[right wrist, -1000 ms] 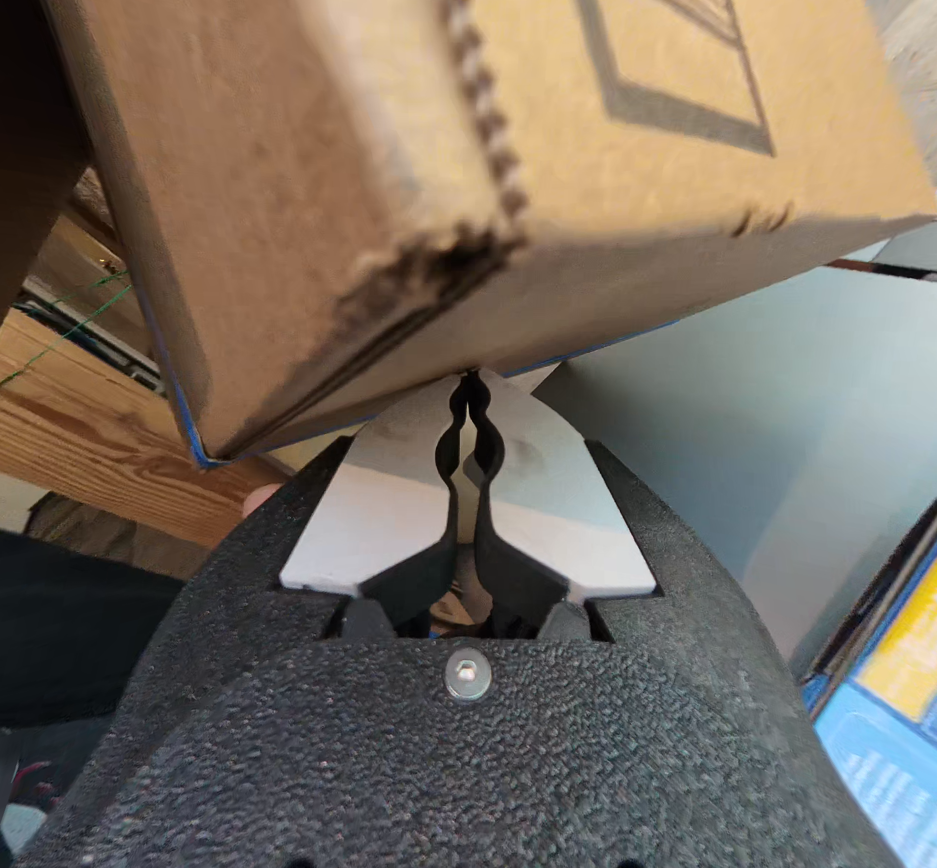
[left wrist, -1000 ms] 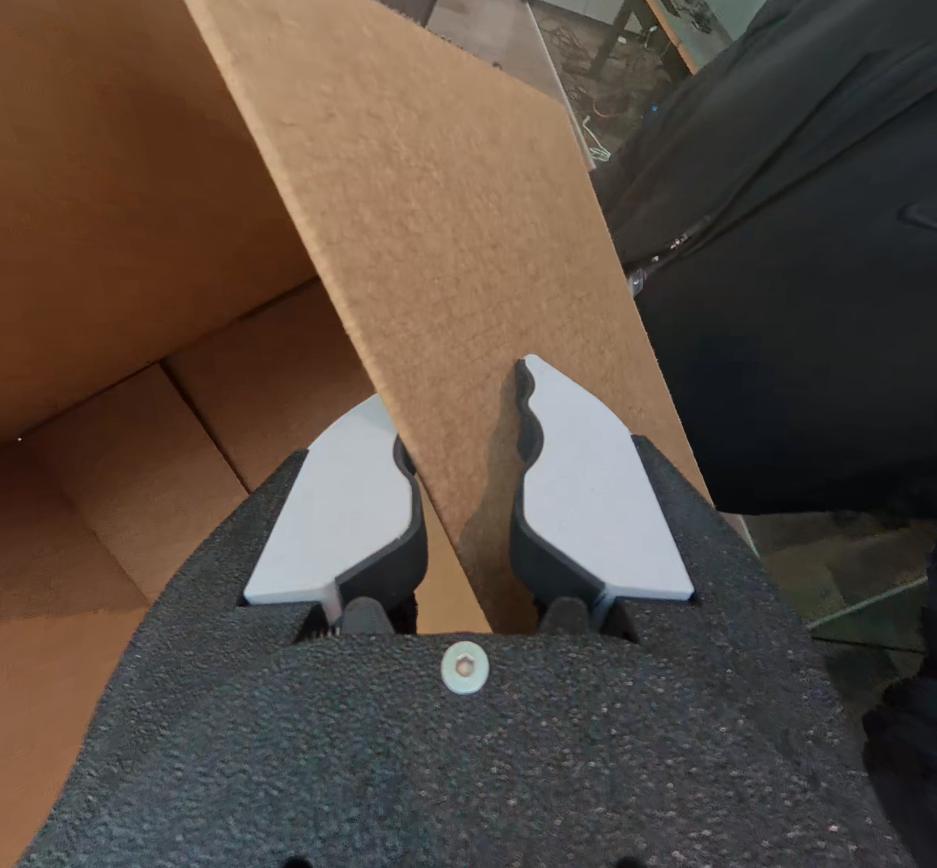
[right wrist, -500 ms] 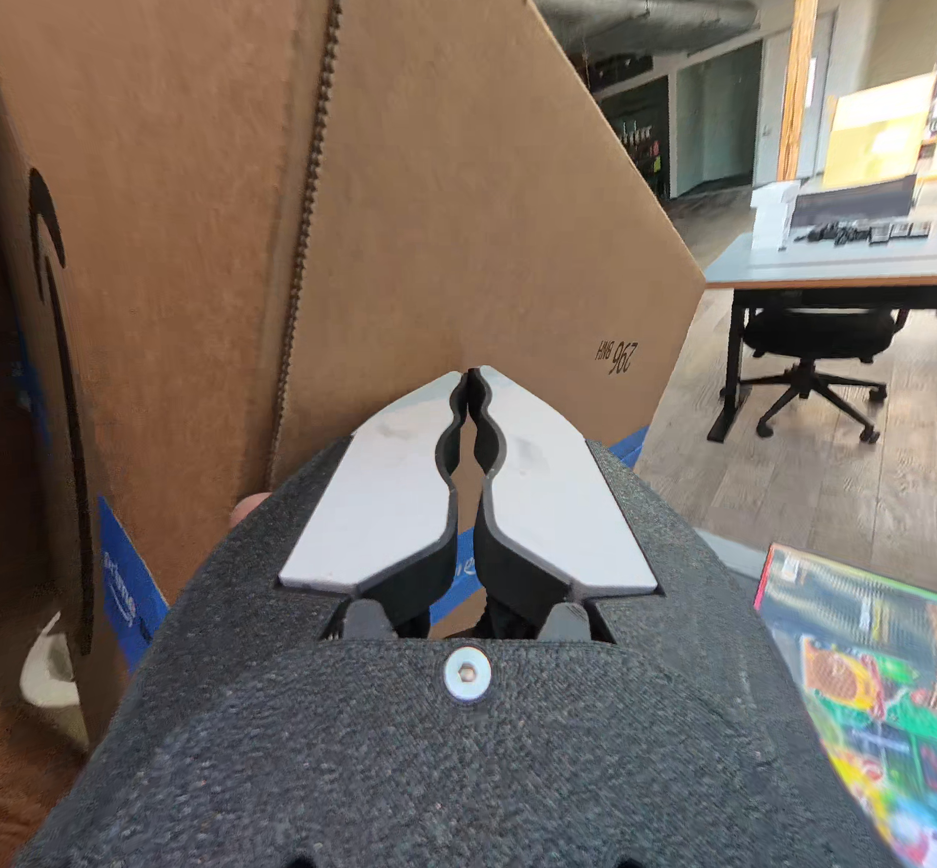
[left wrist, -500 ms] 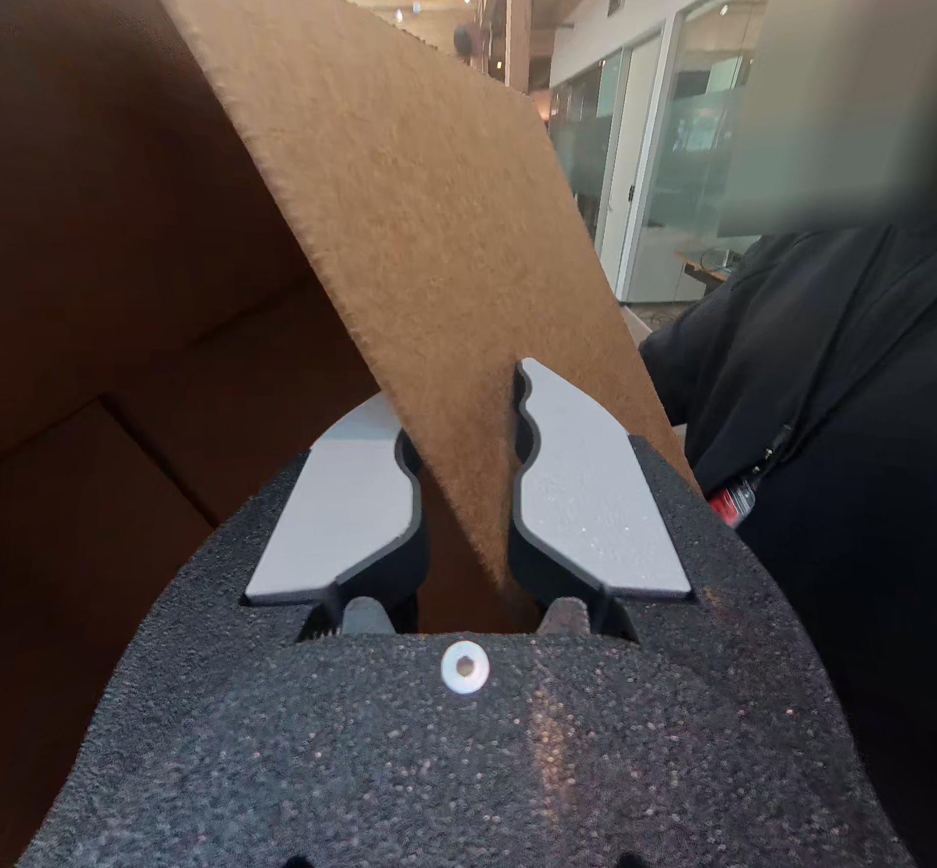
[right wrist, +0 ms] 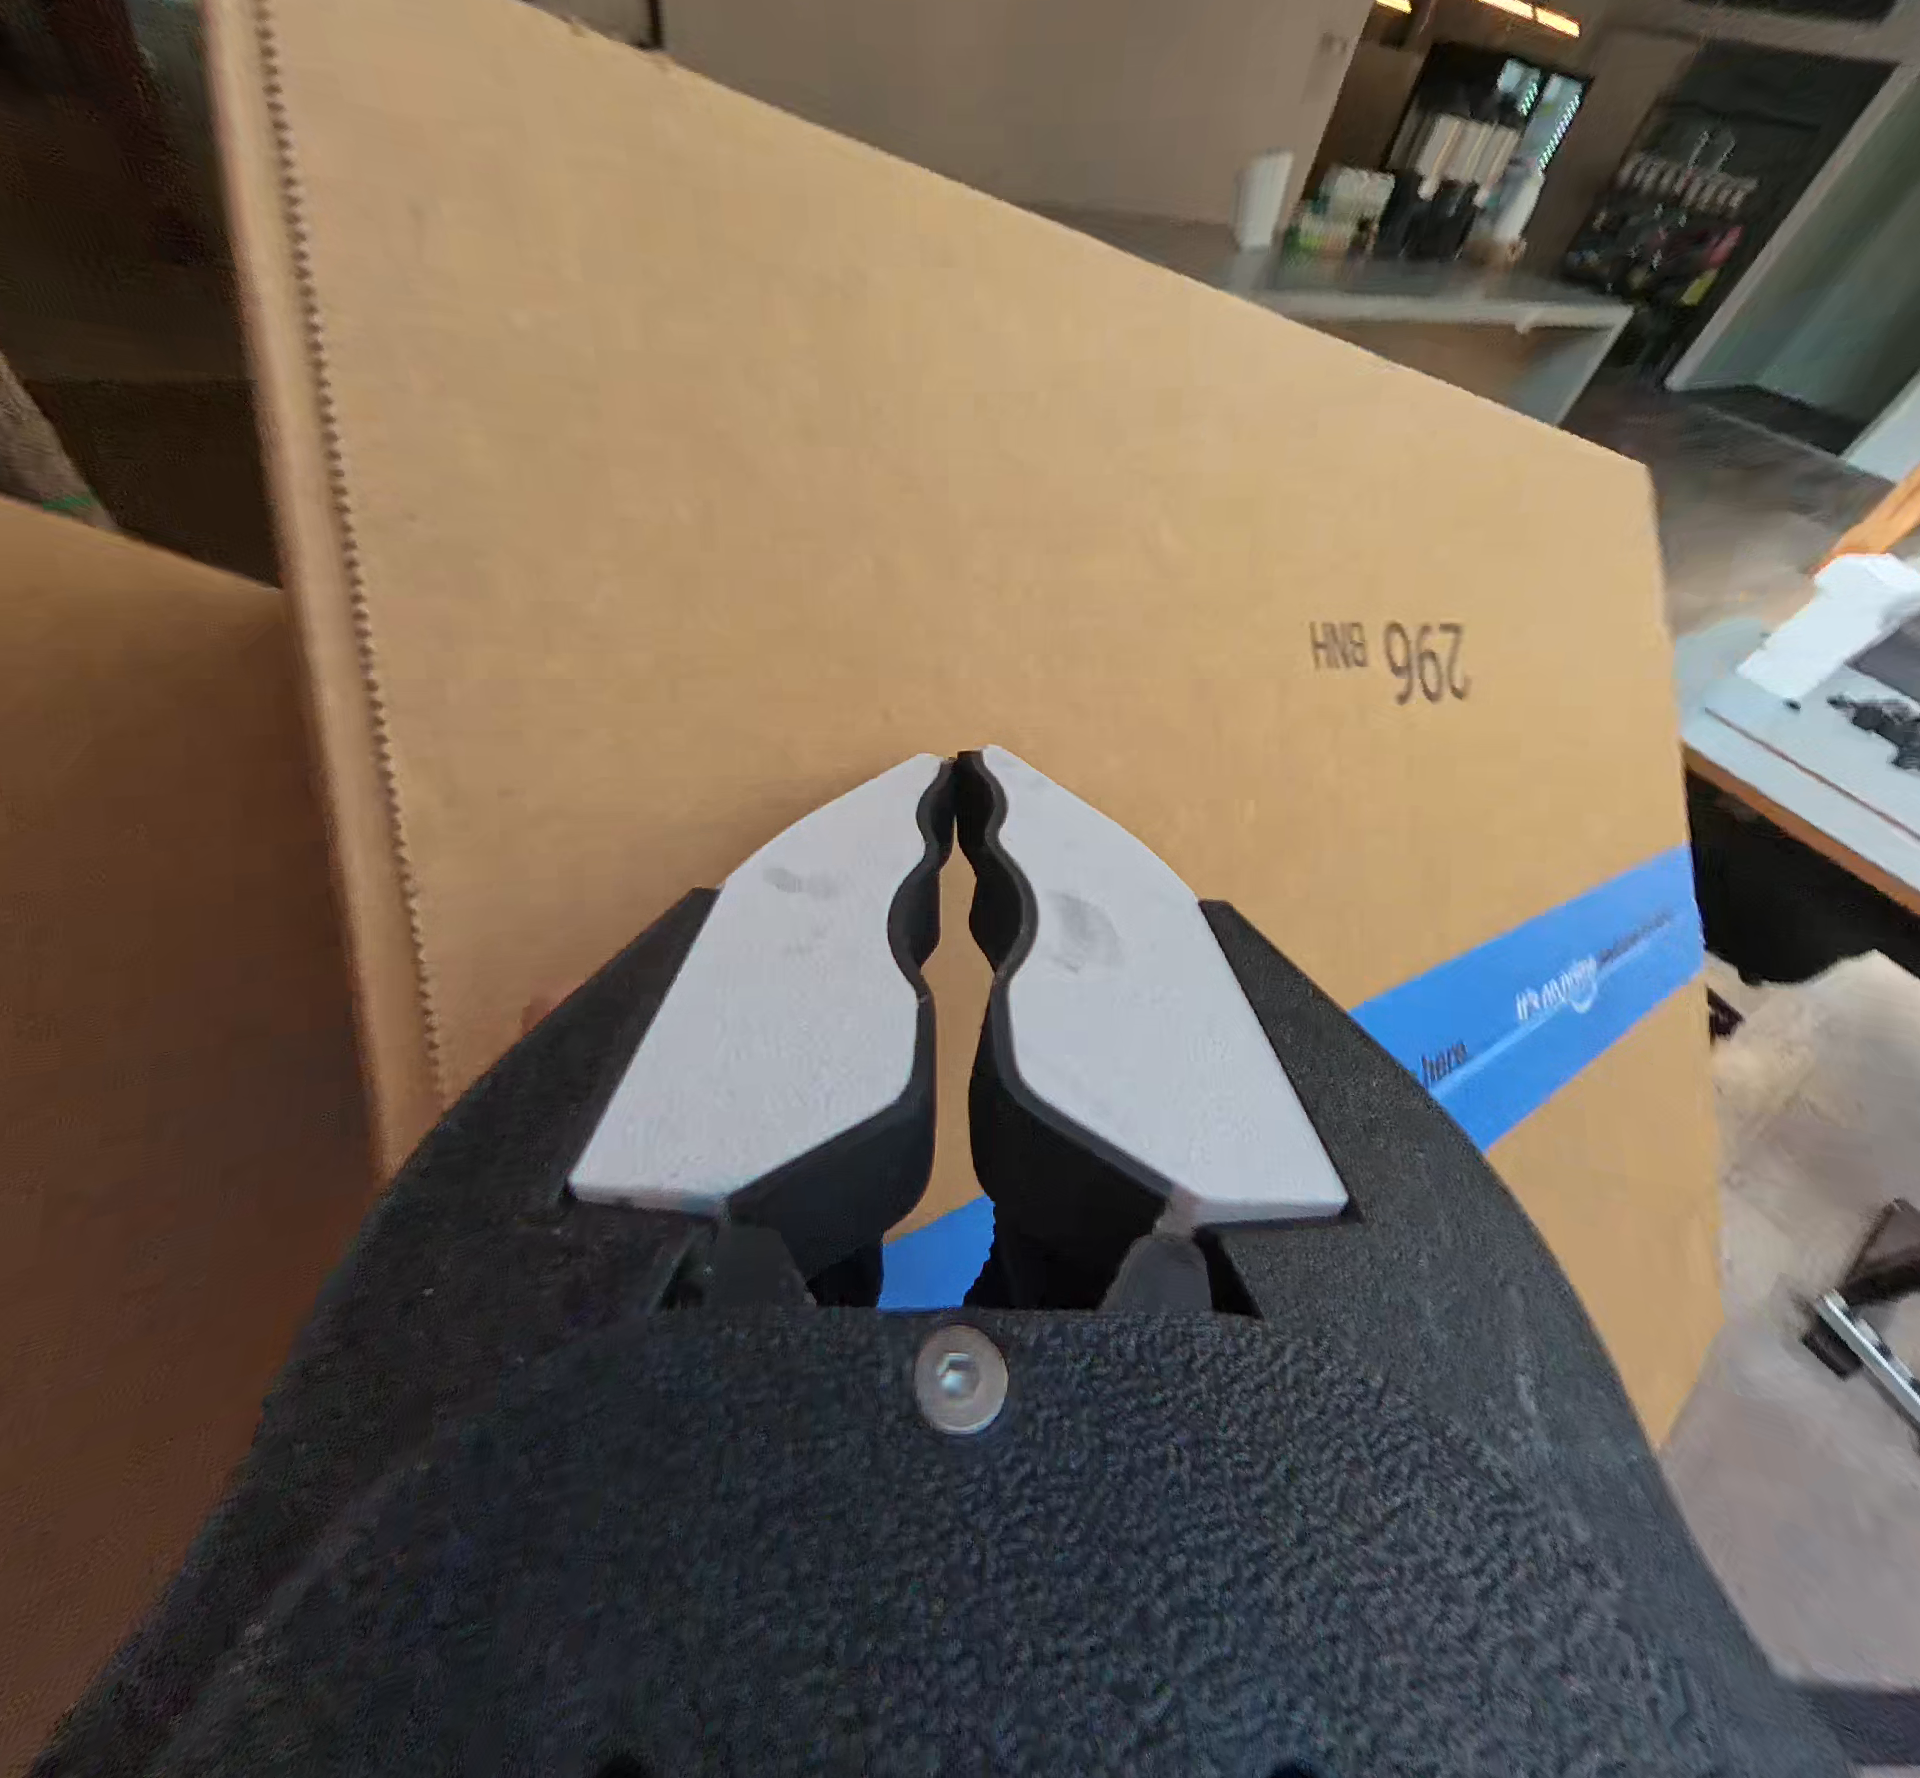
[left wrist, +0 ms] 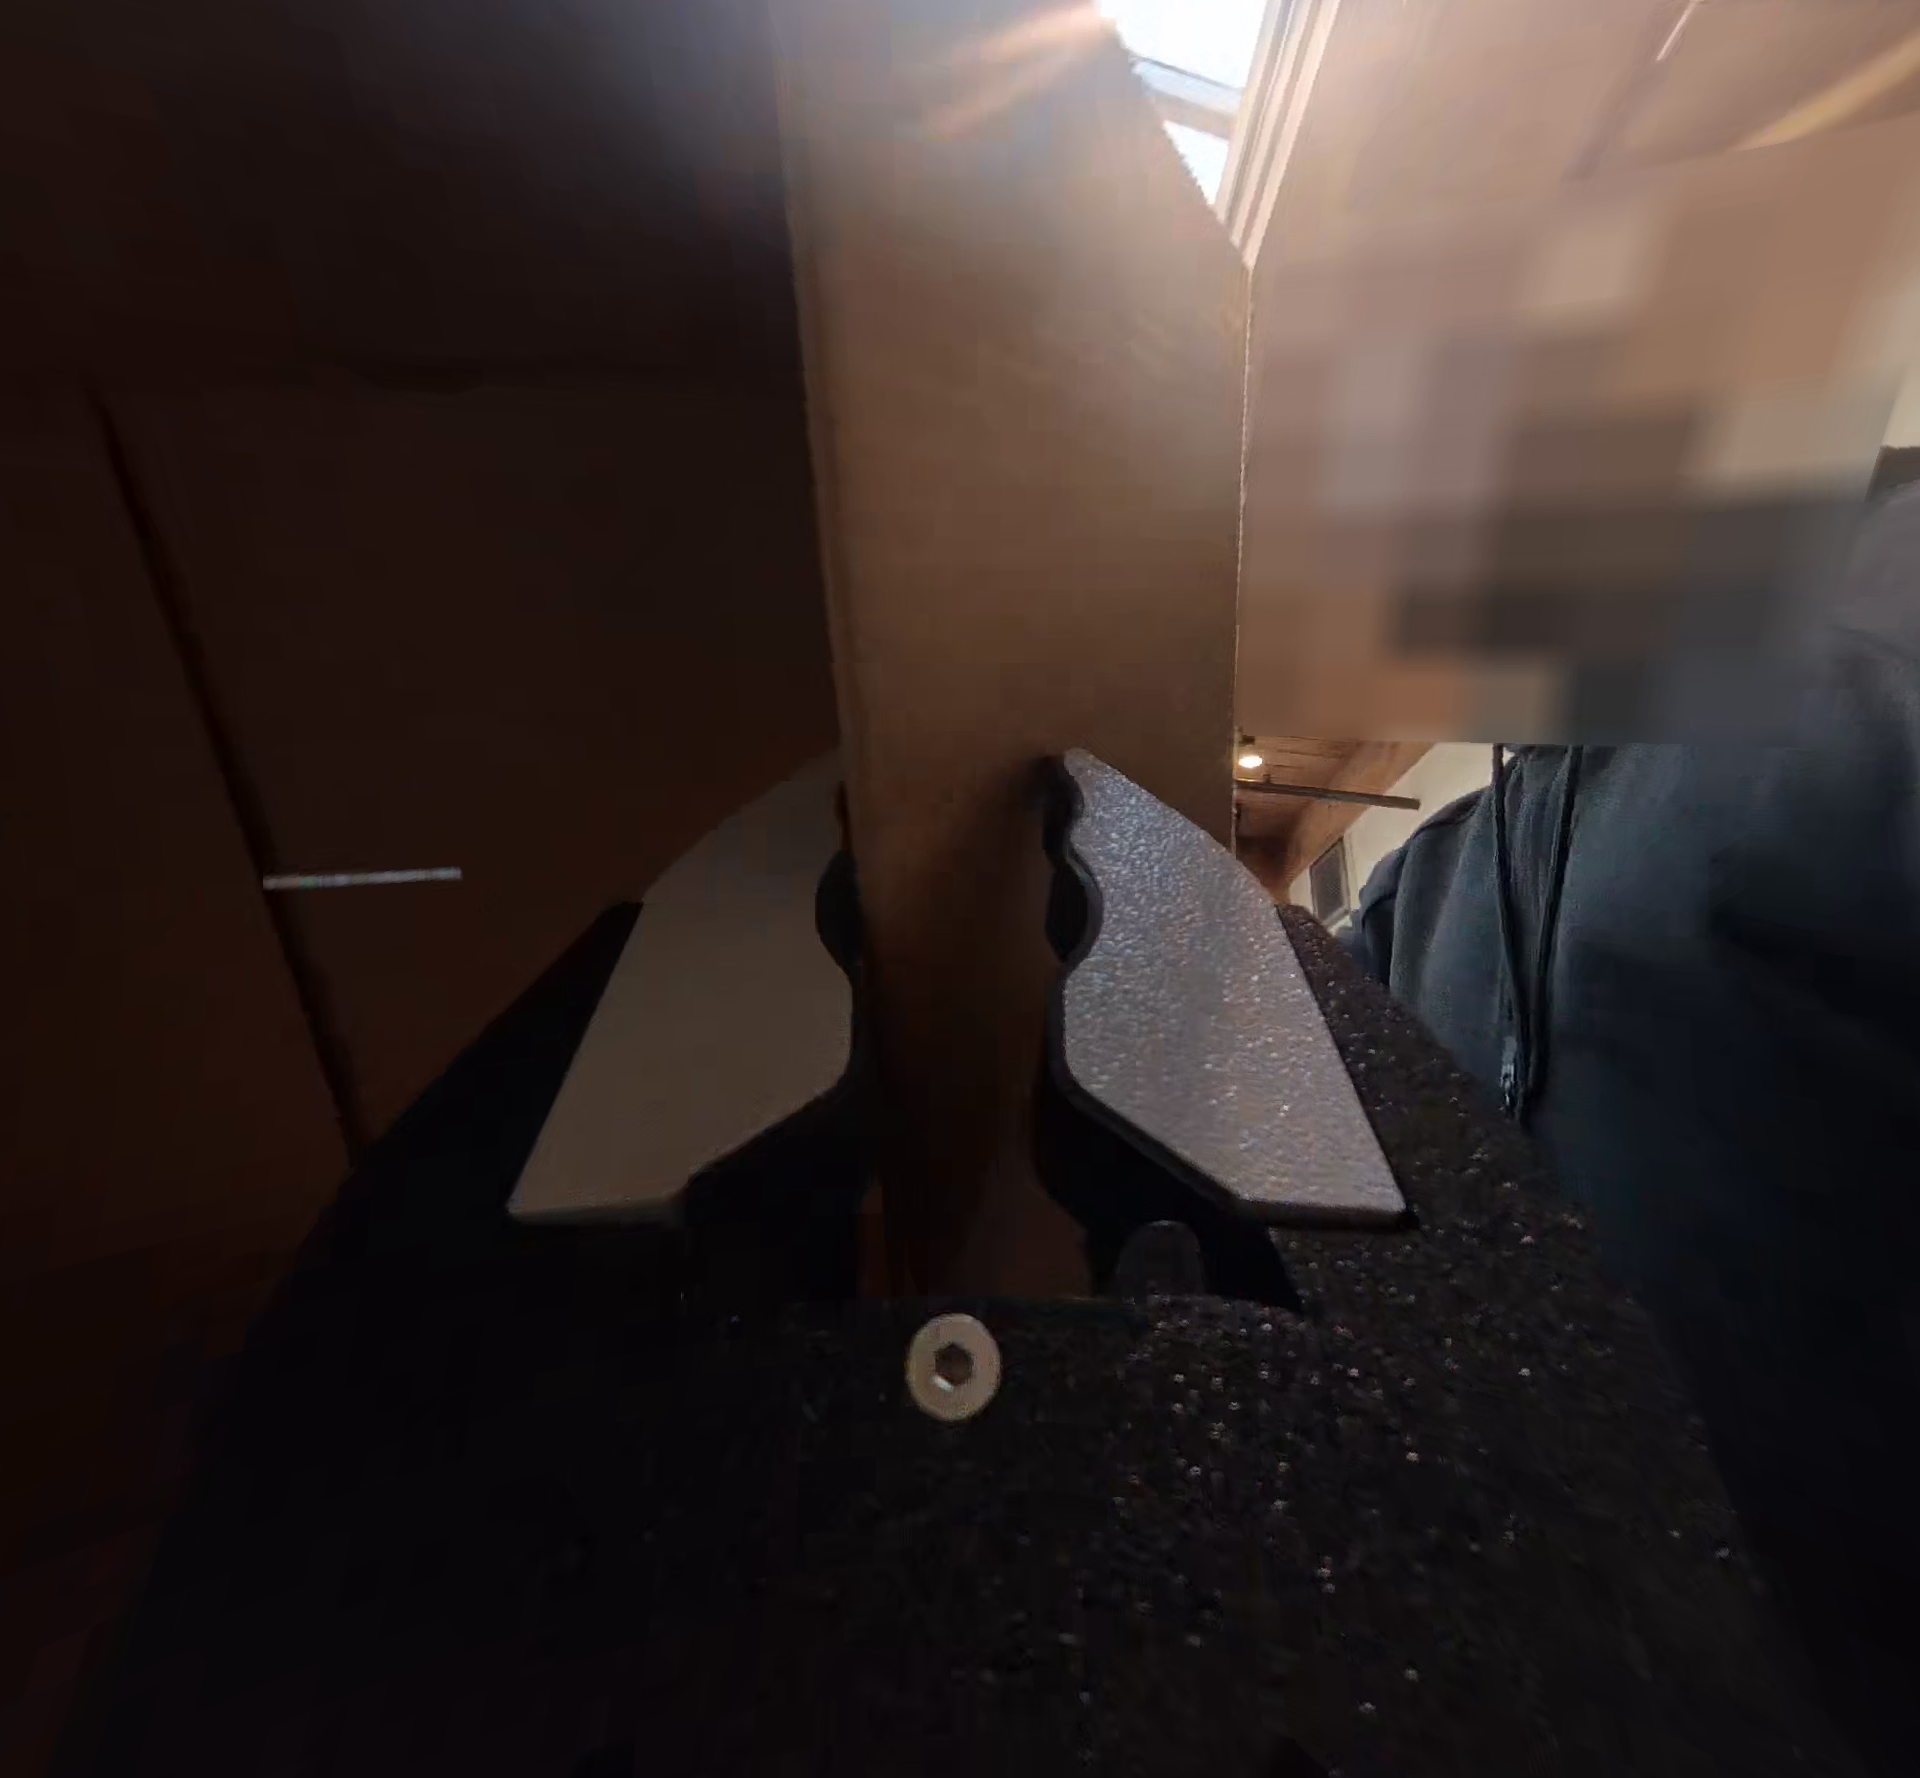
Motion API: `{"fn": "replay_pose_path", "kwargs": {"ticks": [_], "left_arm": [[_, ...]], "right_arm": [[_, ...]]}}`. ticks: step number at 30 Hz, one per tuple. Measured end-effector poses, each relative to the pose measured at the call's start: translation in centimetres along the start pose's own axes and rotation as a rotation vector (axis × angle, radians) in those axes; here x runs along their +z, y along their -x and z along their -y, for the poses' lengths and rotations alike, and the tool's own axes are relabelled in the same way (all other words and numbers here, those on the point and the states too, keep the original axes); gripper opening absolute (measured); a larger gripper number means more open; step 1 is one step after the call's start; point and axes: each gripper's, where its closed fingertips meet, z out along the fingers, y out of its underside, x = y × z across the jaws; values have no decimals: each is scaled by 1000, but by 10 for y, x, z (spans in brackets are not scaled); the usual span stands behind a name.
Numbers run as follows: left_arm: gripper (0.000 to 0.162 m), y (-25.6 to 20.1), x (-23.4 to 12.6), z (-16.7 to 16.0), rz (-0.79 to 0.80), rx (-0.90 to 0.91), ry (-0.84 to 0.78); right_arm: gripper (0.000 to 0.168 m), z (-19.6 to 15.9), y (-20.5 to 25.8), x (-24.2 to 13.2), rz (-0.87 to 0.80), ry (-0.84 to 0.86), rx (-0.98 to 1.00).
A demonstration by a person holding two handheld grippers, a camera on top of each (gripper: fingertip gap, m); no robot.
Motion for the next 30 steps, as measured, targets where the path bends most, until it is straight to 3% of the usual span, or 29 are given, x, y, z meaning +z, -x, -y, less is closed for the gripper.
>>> {"fn": "replay_pose_path", "kwargs": {"ticks": [2, 4, 7, 13, 20, 23, 27, 30], "left_arm": [[31, 1, -29, -41, 87, -81, 52], [31, -3, -53, -70, 134, -196, -14], [30, -10, -86, -106, 203, -213, -40], [34, -19, -149, -119, 278, -227, -213], [49, -29, -215, -134, 395, -247, -282], [56, -30, -244, -150, 451, -391, -297], [58, -32, -276, -170, 544, -456, -346], [67, -30, -322, -190, 748, -557, -389]], "right_arm": [[0, -35, -5, 17, -63, 114, -25], [0, -68, -4, 29, -101, 227, -78], [0, -109, 12, 44, -58, 357, -100], [0, -154, 48, 69, -23, 414, -157], [0, -194, 88, 82, 70, 541, -190], [0, -230, 68, 75, -31, 674, -226], [0, -277, 46, 67, -139, 809, -276], [0, -303, 58, 70, -116, 852, -306]]}}
